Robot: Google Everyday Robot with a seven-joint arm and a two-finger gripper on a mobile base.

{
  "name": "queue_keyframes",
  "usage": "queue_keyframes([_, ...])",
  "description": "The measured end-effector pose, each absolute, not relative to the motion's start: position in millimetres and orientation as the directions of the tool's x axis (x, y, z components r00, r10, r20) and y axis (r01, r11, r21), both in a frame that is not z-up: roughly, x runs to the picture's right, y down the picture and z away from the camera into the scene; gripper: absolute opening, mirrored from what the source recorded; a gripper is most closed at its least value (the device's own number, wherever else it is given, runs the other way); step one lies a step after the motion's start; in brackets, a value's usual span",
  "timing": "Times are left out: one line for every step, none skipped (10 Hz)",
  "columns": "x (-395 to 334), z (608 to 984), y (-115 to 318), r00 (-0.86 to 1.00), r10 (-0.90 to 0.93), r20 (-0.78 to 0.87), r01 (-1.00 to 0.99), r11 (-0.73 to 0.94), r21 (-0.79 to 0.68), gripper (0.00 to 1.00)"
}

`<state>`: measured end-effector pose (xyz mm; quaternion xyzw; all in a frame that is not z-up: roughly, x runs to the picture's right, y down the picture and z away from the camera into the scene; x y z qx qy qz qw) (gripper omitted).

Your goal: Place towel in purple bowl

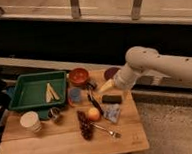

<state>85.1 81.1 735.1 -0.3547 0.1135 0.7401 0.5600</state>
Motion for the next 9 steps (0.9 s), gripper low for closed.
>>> queue_keyframes([76.1,742.4,83.9,-0.12,0.742,-0.659,-0.912,-0.346,-0.222,0.8])
queue_keyframes([73.9,751.1,88.6,-0.131,0.731,-0.669,-0.913,-0.352,-0.207,0.8])
queue_keyframes([76.4,759.8,94.9,-0.149,0.717,-0.681,-0.912,-0.367,-0.186,0.8])
queue_keyframes([82.1,764.7,100.1,-0.166,0.706,-0.689,-0.91,-0.379,-0.169,0.8])
queue_keyframes([96.1,769.5,109.0,-0.197,0.687,-0.7,-0.903,-0.404,-0.143,0.8])
queue_keyframes([112.8,773.1,119.0,-0.228,0.667,-0.709,-0.893,-0.433,-0.12,0.8])
queue_keyframes([130.1,775.9,130.6,-0.25,0.646,-0.722,-0.886,-0.454,-0.099,0.8])
queue_keyframes([141.0,776.5,138.6,-0.262,0.631,-0.731,-0.881,-0.465,-0.086,0.8])
queue_keyframes([139.5,776.5,138.8,-0.258,0.63,-0.733,-0.882,-0.464,-0.089,0.8])
